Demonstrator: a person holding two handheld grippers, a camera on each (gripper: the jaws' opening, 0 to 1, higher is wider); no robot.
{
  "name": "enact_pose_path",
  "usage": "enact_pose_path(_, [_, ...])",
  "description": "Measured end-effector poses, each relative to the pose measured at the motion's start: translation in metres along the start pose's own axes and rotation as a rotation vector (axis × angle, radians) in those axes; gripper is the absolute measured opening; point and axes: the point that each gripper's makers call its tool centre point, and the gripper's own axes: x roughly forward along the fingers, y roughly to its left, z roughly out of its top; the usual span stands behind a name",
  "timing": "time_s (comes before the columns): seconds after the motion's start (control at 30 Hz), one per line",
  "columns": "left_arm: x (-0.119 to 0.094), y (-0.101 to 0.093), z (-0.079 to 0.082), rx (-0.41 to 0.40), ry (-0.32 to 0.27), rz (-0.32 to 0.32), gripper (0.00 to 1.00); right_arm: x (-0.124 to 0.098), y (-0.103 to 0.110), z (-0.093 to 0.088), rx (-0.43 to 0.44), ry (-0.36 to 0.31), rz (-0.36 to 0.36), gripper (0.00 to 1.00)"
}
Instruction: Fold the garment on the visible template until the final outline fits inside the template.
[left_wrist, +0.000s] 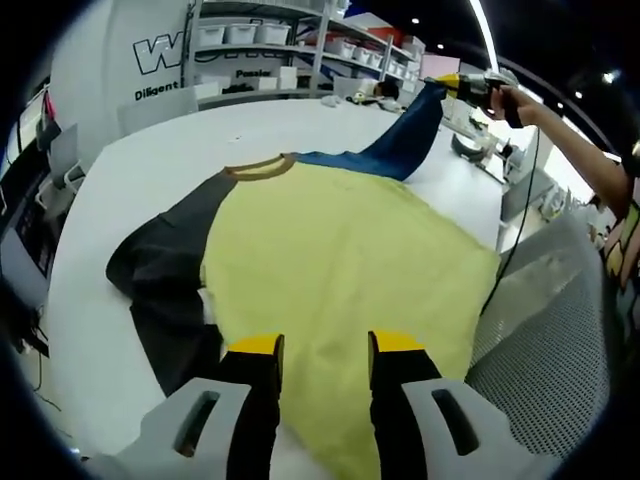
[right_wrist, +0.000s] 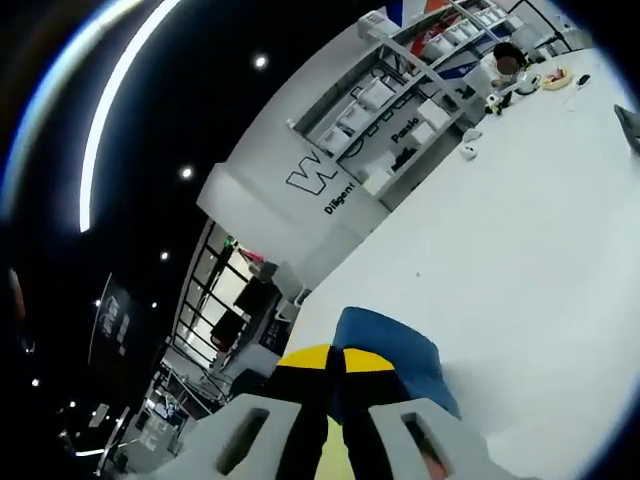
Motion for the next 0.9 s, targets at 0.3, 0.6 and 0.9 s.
enact_pose_path(0.3, [0.003, -0.007, -0.001, 0.01, -0.01, -0.012, 0.34, 0.022, 0.033, -0.032, -0.015, 0.088, 0.065, 0.0])
enact_pose_path(0.6, [0.004, -0.006, 0.002, 0.042, -0.049, 0.041, 0.61, 0.046, 0.061, -0.062, -0.049, 0.169, 0.114, 0.0])
enact_pose_path(0.9, [0.003, -0.01, 0.008, 0.058, -0.107, 0.042, 0.67, 0.069, 0.083, -0.079, -0.068, 0.22, 0.156, 0.0])
